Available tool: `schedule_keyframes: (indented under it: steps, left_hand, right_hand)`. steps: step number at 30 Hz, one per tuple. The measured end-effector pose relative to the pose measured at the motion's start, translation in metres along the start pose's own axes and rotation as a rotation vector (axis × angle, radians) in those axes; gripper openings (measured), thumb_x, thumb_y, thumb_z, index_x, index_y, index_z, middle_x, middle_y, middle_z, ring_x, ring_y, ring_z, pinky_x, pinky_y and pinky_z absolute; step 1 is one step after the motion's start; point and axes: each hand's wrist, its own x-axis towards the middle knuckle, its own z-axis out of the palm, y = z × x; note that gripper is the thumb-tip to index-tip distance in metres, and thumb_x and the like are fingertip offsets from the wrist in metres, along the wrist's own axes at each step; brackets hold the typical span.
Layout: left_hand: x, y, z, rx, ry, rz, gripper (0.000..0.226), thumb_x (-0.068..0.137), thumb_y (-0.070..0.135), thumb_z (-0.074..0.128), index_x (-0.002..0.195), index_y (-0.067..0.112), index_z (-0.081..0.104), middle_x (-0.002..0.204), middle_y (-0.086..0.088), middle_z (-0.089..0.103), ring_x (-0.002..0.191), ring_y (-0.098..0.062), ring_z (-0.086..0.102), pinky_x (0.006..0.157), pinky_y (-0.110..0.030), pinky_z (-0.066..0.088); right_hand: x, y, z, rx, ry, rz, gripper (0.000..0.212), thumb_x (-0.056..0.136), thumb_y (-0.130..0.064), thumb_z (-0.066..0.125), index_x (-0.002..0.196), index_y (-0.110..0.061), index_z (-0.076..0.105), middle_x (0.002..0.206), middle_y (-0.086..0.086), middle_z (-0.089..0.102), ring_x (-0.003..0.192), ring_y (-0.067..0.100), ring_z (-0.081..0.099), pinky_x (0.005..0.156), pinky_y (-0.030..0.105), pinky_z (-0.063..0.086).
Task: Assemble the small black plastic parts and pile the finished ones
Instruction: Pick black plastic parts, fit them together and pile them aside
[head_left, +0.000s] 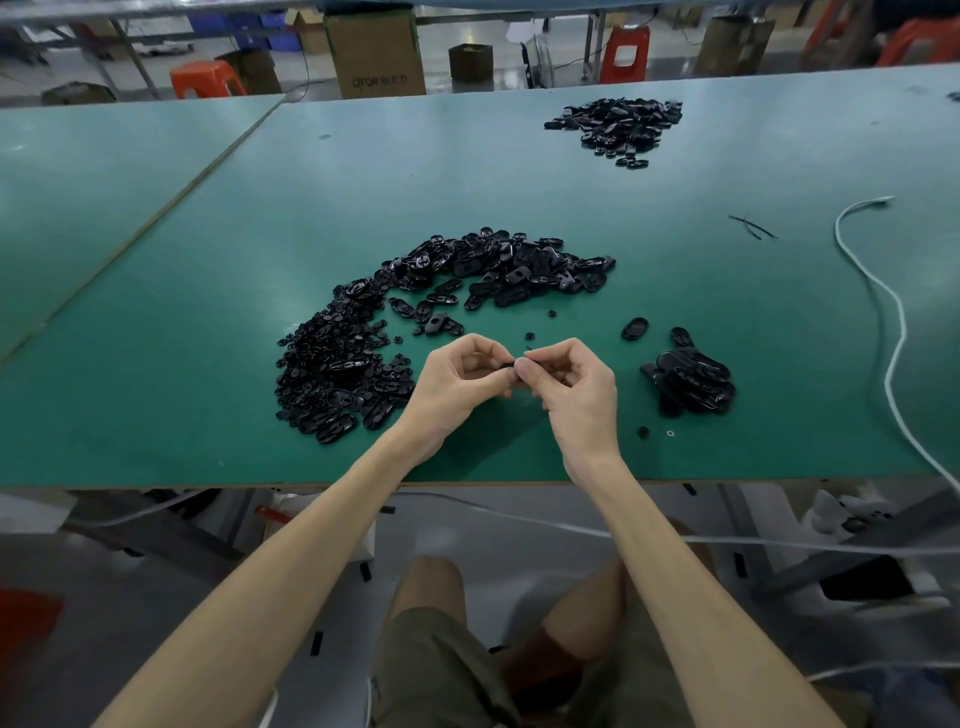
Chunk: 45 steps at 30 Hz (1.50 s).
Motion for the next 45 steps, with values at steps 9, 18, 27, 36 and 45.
schedule_keyframes:
  steps: [9,18,27,36,45]
  left_hand:
    - [-0.001,0.001,0.001,0.013,0.002,-0.011,0.015,0.087,0.008,0.081,0.095,0.006,0.067,0.086,-0.005,0.074,0.07,-0.018,0.068,0.072,-0.023,0.056]
    - [-0.002,0.003,0.005,0.103,0.022,0.016,0.012,0.09,-0.007,0.069,0.096,0.003,0.067,0.083,-0.006,0.074,0.073,-0.015,0.071,0.074,-0.024,0.057]
    - [-0.001,0.001,0.003,0.102,0.02,0.017,0.012,0.09,-0.003,0.073,0.1,0.003,0.069,0.089,-0.01,0.076,0.078,-0.017,0.072,0.078,-0.027,0.058]
    - [0.001,0.0,0.002,0.105,0.045,0.022,0.014,0.089,-0.002,0.075,0.102,0.002,0.071,0.092,-0.007,0.078,0.08,-0.02,0.075,0.078,-0.025,0.059]
    - [0.036,0.066,0.056,0.356,-0.043,0.192,0.013,0.085,0.007,0.079,0.095,0.012,0.074,0.09,0.003,0.077,0.082,-0.007,0.072,0.079,-0.018,0.054]
  right_hand:
    - [0.0,0.002,-0.002,0.07,-0.037,0.02,0.011,0.089,-0.006,0.079,0.084,-0.015,0.074,0.072,-0.003,0.073,0.066,0.009,0.067,0.059,0.014,0.046]
    - [0.001,0.004,0.001,-0.007,-0.064,-0.009,0.014,0.089,-0.008,0.079,0.083,-0.019,0.074,0.076,-0.004,0.076,0.067,0.005,0.067,0.063,0.015,0.049]
    - [0.001,0.005,0.002,-0.039,-0.036,-0.003,0.01,0.09,-0.012,0.079,0.086,-0.02,0.074,0.077,-0.006,0.076,0.069,0.007,0.069,0.067,0.018,0.052]
    - [0.001,0.001,0.001,-0.072,0.02,0.018,0.007,0.099,-0.017,0.07,0.093,-0.019,0.073,0.074,-0.007,0.072,0.064,0.004,0.061,0.062,0.02,0.048]
    - [0.003,-0.002,0.004,-0.171,0.0,0.063,0.02,0.097,-0.002,0.054,0.081,-0.01,0.063,0.06,-0.011,0.064,0.052,0.001,0.053,0.055,0.015,0.042]
